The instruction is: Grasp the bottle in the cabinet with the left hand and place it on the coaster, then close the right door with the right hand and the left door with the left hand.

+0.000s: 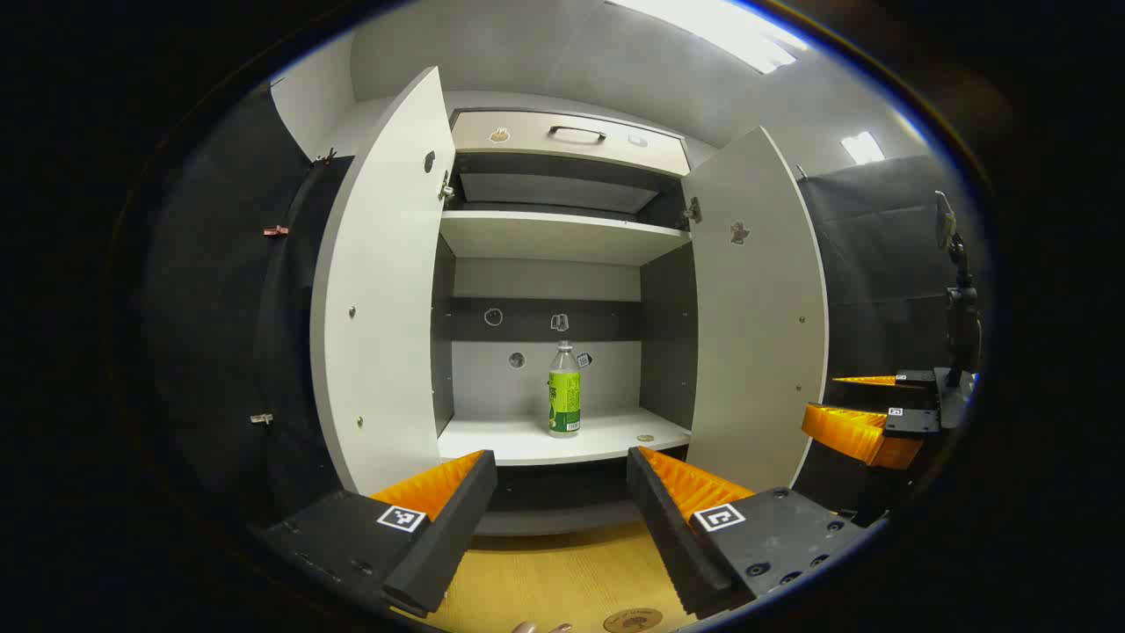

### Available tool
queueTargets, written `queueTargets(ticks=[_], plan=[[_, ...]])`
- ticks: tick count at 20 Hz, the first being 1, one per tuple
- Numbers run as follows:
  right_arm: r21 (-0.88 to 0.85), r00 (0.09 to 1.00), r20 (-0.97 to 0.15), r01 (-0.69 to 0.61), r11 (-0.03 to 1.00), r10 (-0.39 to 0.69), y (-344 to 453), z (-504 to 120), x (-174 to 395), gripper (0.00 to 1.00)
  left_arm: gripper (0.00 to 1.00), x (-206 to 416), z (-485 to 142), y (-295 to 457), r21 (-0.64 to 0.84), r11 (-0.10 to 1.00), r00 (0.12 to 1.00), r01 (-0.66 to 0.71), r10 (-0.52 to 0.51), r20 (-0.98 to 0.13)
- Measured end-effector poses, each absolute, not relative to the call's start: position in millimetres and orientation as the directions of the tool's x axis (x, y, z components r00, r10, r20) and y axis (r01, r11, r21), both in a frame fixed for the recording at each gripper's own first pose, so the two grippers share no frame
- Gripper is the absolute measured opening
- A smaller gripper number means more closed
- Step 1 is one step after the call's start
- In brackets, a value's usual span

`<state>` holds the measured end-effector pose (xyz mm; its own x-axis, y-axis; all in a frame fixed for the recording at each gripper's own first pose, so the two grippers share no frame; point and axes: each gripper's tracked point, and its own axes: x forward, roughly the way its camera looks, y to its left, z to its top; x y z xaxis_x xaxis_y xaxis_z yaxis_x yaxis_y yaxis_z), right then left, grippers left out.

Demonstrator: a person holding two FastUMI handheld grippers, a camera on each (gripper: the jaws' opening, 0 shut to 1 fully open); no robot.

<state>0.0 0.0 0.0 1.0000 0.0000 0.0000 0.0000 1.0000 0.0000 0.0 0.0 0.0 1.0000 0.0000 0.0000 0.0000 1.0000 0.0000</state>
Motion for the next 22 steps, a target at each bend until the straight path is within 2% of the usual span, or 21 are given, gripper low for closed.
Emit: queueTargets(ticks=[1, 11, 22], plan=[[0.002, 1.000, 0.000, -0.001, 1.000, 0.001, -0.4, -0.2, -0.3, 0.98, 0.95, -0.2, 0.7, 0.6, 0.002, 1.000, 1.000, -0.001, 0.001, 0.002], [-0.005, 0.999, -0.041, 0.005, 1.000, -0.006, -0.5, -12.5, 6.9, 0.98, 0.95, 12.9, -6.1, 1.4, -0.006, 0.999, 0.999, 0.034, -0.034, -0.006], [0.008, 0.999, -0.030, 0.034, 0.999, -0.034, -2.6, -13.2, 3.2, 0.98, 0.95, 13.2, -12.1, -9.6, 0.000, 0.997, 0.997, 0.076, -0.075, -0.021]])
